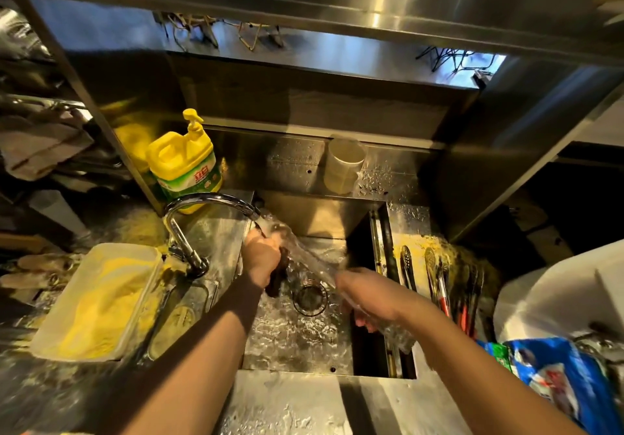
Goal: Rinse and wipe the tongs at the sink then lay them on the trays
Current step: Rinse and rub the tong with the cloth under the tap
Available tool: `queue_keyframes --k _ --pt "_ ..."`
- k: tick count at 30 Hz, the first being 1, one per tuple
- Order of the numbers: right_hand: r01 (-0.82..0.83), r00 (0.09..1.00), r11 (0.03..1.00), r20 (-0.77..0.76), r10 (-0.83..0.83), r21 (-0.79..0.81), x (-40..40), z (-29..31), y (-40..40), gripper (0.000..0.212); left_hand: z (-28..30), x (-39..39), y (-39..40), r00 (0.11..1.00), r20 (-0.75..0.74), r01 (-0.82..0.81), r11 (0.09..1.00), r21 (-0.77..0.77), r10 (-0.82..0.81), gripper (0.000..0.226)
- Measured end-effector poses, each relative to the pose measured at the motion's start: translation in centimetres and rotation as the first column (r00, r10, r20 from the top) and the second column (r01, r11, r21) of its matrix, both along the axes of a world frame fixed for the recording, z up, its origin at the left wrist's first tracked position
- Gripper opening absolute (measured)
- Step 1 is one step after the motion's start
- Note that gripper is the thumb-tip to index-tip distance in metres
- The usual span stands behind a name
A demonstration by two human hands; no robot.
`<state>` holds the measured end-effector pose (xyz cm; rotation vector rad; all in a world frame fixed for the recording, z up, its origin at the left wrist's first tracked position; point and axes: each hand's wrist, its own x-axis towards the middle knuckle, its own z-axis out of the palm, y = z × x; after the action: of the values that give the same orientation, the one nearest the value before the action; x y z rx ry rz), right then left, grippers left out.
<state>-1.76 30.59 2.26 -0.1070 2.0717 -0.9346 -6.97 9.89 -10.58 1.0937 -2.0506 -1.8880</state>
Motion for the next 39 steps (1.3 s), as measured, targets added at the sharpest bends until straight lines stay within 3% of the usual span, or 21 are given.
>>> queue_keyframes --k 2,4,8,10,12,18,23,28,31,36,39 --pt "-0.048 0.993 0.997 -0.107 0.054 0.053 -0.4 -0.3 0.5 0.047 -0.2 0.4 -0.5 0.998 -0.017 -0.056 0.994 0.098 0.058 0.014" --pt "-0.034 0.986 0.999 -0.162 0.035 0.010 -0.9 -0.7 0.3 0.049 0.1 1.1 -0.4 0.991 -0.022 -0.116 0.931 0.346 0.131 0.021" --pt "0.102 0.977 0.994 -0.182 -0.109 -0.048 -1.3 -1.6 -1.0 0.055 0.6 3.3 -0.1 0.981 -0.130 0.006 0.642 0.767 0.145 0.041" --pt "0.133 0.974 0.985 -0.169 -0.150 -0.107 -1.1 -1.8 -1.6 0.066 0.8 4.1 -0.4 0.978 -0.179 0.100 0.519 0.849 0.103 0.051" --pt "0.144 0.973 0.981 -0.162 -0.165 -0.133 -1.0 -2.2 -2.0 0.063 0.9 4.4 -0.6 0.980 -0.177 0.114 0.466 0.877 0.094 0.054" --pt "0.105 0.991 0.994 -0.078 -0.105 -0.008 -0.8 -2.3 -2.5 0.065 0.7 4.4 -0.6 0.977 -0.178 0.097 0.498 0.862 0.118 0.054" --pt "0.123 0.992 0.991 -0.027 -0.122 0.052 -0.4 -2.0 -2.7 0.047 0.8 4.3 -0.4 0.980 -0.190 0.131 0.545 0.828 0.054 0.051" --pt "0.080 0.996 0.997 0.028 -0.079 -0.024 0.6 -1.7 -3.9 0.023 1.7 3.2 -0.3 0.989 -0.098 0.149 0.739 0.657 -0.112 0.033" --pt "-0.003 1.000 1.000 -0.013 0.003 0.002 1.1 -1.5 -4.4 0.014 2.0 1.9 -0.7 0.997 0.004 0.064 0.843 0.535 -0.079 0.017" --pt "0.089 0.996 0.996 -0.031 -0.089 -0.018 0.9 -1.4 -5.9 0.017 2.3 1.1 0.8 0.989 0.057 0.070 0.786 0.615 -0.133 0.026" --pt "0.072 0.997 0.997 0.028 -0.071 -0.012 0.6 -1.3 -5.5 0.021 2.7 0.2 0.0 0.998 0.054 -0.048 0.848 0.527 0.023 0.016"
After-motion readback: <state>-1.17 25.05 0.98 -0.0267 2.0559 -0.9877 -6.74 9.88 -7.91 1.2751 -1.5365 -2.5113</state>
